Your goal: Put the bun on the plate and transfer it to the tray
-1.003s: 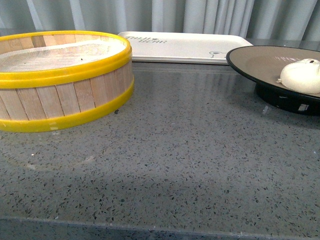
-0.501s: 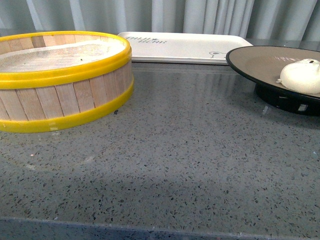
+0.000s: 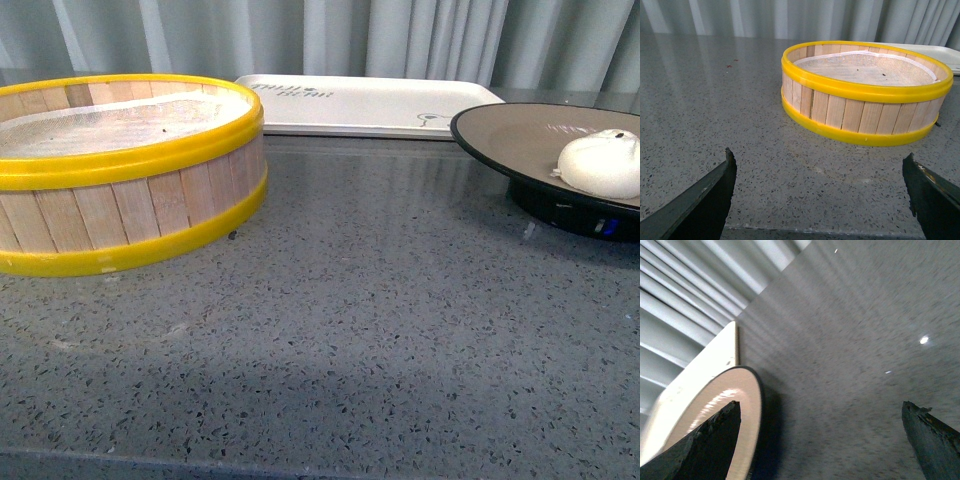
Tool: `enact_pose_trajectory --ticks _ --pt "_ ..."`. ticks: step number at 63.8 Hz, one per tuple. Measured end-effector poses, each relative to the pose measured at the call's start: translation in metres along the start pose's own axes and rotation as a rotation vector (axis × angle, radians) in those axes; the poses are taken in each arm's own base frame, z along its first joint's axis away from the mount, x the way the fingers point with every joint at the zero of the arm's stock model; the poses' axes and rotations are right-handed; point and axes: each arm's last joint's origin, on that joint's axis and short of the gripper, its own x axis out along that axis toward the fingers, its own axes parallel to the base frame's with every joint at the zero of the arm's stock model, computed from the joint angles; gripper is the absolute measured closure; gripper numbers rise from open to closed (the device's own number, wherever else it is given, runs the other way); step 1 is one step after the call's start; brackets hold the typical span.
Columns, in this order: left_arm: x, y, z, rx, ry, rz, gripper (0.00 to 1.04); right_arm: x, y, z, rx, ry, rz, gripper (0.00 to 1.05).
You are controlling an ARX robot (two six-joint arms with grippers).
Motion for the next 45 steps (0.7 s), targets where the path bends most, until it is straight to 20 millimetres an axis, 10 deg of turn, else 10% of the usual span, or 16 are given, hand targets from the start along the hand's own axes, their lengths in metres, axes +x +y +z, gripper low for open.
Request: enact_pose_trajectory --ticks 45 --pt "0.0 0.0 0.0 0.0 0.0 0.0 0.07 0.053 0.039 -0.037 0.54 0.338 0.169 0.08"
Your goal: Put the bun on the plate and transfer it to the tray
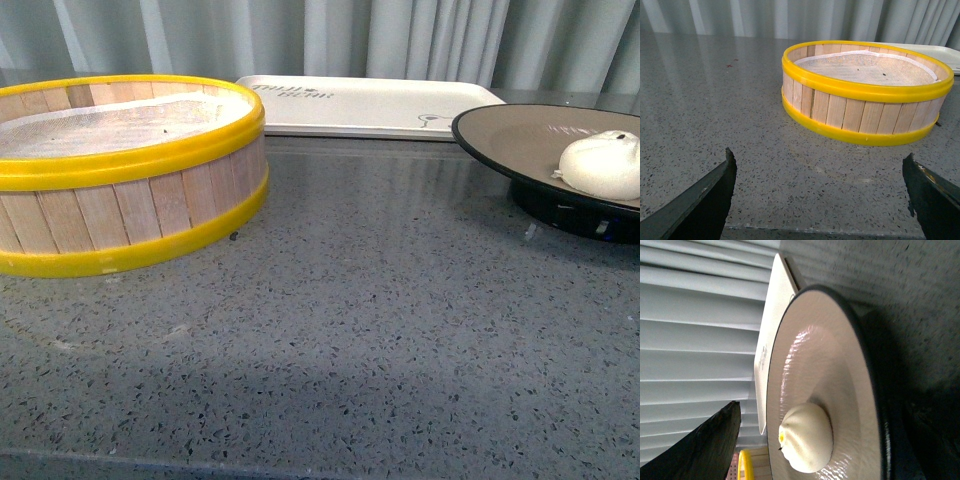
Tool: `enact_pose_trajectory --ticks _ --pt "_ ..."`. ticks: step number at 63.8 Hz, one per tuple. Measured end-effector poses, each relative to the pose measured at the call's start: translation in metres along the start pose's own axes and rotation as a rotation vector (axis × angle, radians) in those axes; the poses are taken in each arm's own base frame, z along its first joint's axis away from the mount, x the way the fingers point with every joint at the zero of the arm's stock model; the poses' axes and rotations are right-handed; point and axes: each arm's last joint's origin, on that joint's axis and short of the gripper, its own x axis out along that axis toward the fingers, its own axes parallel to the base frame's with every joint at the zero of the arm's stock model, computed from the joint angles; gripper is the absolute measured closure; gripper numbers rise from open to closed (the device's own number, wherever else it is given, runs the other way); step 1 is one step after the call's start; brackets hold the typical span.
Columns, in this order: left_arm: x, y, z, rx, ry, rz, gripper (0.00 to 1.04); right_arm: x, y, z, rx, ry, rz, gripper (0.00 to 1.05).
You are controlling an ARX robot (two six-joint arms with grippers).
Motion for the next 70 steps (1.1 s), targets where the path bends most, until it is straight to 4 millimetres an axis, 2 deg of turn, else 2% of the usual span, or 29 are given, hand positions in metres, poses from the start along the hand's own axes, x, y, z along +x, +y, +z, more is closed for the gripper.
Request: enact_pose_trajectory --ticks 6,12,22,26,32,39,49,61,70 --pt "0.0 0.0 0.0 0.0 0.0 0.0 0.07 0.003 0.001 -0.004 0.022 0.02 0.0 0.1" --pt "0.0 0.0 0.0 0.0 0.0 0.0 0.07 0.004 -0.002 -0.005 0.031 0.024 -0.016 0.31" --pt "0.0 0.0 0.0 0.0 0.0 0.0 0.07 0.003 -0.002 -0.004 0.033 0.025 -0.02 0.54" --pt "0.0 0.0 0.0 0.0 0.0 0.0 0.07 0.003 -0.002 -0.003 0.033 0.024 -0.024 0.7" --pt "0.0 0.0 0.0 0.0 0.0 0.0 0.07 0.002 -0.003 -0.002 0.033 0.026 -0.023 0.87" --pt "0.0 0.0 0.0 0.0 0.0 0.0 0.07 0.002 -0.003 -0.001 0.015 0.025 -0.022 1.02" --pt "0.0 0.0 0.0 0.0 0.0 0.0 0.07 0.001 0.0 0.0 -0.003 0.014 0.007 1.02" --pt "0.0 0.0 0.0 0.0 0.0 0.0 0.07 -0.002 0.019 0.003 -0.06 -0.014 0.108 1.02" --pt "0.0 0.0 0.0 0.0 0.0 0.0 0.07 0.023 0.035 0.021 -0.065 -0.018 0.133 1.02"
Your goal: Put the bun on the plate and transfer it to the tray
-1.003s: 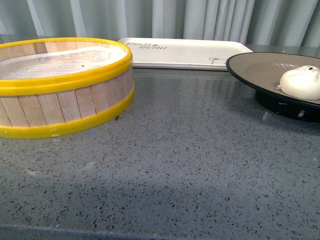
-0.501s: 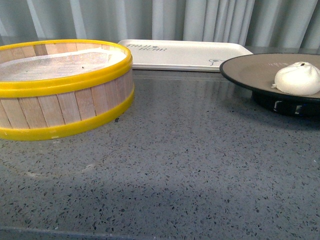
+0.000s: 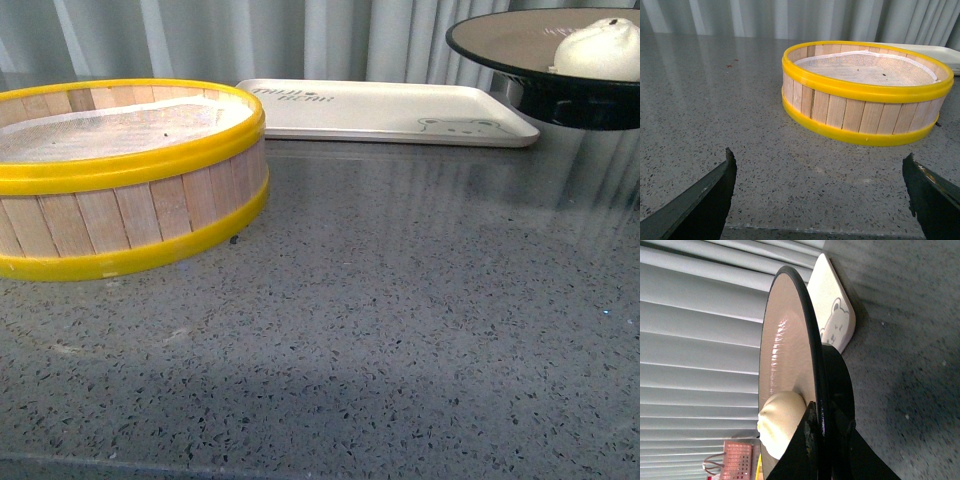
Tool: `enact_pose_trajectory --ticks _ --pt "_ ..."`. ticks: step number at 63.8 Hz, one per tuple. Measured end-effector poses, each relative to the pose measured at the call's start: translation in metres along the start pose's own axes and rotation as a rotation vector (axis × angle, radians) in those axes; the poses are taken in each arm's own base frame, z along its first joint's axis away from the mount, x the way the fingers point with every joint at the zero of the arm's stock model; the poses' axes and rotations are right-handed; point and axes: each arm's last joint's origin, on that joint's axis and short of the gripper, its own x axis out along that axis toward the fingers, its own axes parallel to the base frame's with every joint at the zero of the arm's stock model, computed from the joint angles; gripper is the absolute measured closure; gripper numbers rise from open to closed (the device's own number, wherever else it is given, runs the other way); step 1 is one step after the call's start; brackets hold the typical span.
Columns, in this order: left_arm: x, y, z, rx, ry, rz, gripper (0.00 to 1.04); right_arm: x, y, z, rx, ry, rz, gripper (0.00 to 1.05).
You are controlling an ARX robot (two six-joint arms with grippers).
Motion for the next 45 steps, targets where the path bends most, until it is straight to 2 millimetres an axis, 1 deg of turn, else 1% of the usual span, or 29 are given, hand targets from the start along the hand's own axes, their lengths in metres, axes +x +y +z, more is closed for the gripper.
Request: enact_pose_trajectory --ticks 5,9,11,20,27,35,45 --pt "0.0 0.0 0.0 0.0 0.0 0.0 0.07 0.017 0.004 0.01 0.004 0.002 0.004 1.02" --pt "0.0 0.0 0.0 0.0 0.0 0.0 0.07 0.037 0.007 0.018 0.017 0.001 0.003 1.02" --pt "0.0 0.0 0.0 0.0 0.0 0.0 0.07 0.043 0.009 0.02 0.02 0.0 0.005 1.02" --pt "0.0 0.0 0.0 0.0 0.0 0.0 0.07 0.086 0.019 0.027 0.042 0.021 0.002 1.02" --pt "0.0 0.0 0.0 0.0 0.0 0.0 0.07 0.116 0.027 0.024 0.053 0.045 -0.005 1.02" --pt "0.0 0.0 0.0 0.0 0.0 0.0 0.07 0.146 0.032 0.017 0.068 0.09 -0.022 1.02" --pt "0.0 0.0 0.0 0.0 0.0 0.0 0.07 0.172 0.029 0.011 0.088 0.112 -0.043 1.02"
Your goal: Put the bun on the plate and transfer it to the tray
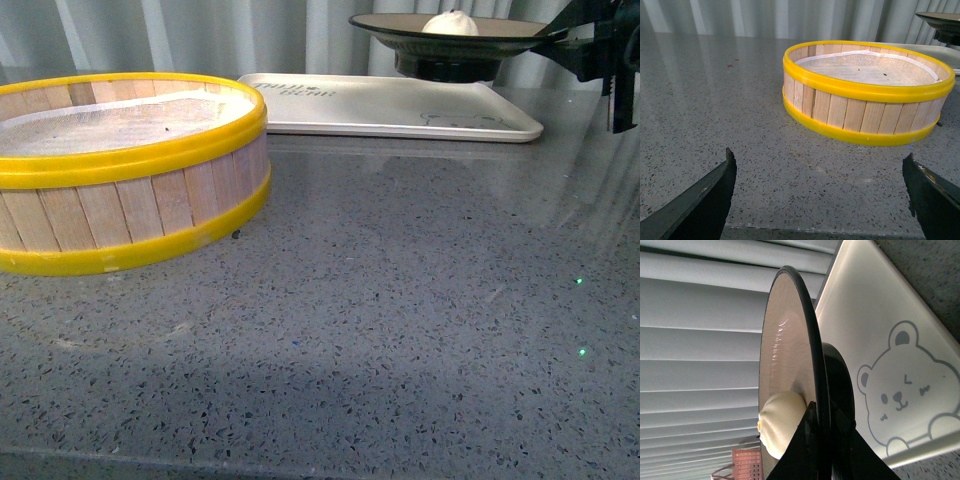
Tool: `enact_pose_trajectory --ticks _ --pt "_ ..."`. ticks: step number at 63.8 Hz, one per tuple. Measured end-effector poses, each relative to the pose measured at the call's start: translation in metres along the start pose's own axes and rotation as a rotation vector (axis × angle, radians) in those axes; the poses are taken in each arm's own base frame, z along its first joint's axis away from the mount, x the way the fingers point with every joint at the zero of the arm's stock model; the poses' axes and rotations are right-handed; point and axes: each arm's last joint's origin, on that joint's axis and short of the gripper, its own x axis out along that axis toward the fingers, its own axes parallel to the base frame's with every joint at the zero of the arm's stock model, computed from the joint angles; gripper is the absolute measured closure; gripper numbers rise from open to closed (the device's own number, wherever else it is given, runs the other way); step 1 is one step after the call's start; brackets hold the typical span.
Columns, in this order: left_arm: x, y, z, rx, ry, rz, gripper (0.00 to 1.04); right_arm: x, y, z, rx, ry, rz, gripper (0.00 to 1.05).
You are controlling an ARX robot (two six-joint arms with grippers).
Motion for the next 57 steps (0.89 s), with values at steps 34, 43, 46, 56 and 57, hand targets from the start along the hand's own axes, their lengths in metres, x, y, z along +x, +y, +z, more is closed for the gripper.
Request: enact_pose_trajectory --ticks 34,43,46,56,57 --pt "0.0 0.0 0.0 0.0 0.0 0.0 0.07 0.024 -0.01 0.015 0.015 -0.005 -0.037 1.02" --pt "0.0 0.0 0.0 0.0 0.0 0.0 0.07 0.028 -0.014 0.019 0.02 -0.008 -0.049 1.02" --pt "0.0 0.0 0.0 0.0 0.0 0.0 0.07 0.03 -0.015 0.02 0.021 -0.007 -0.051 1.02" --pt "0.0 0.0 0.0 0.0 0.0 0.0 0.07 0.039 -0.02 0.017 0.022 0.006 -0.065 1.02" --pt "0.0 0.0 0.0 0.0 0.0 0.0 0.07 0.04 -0.021 0.016 0.022 0.008 -0.067 1.02"
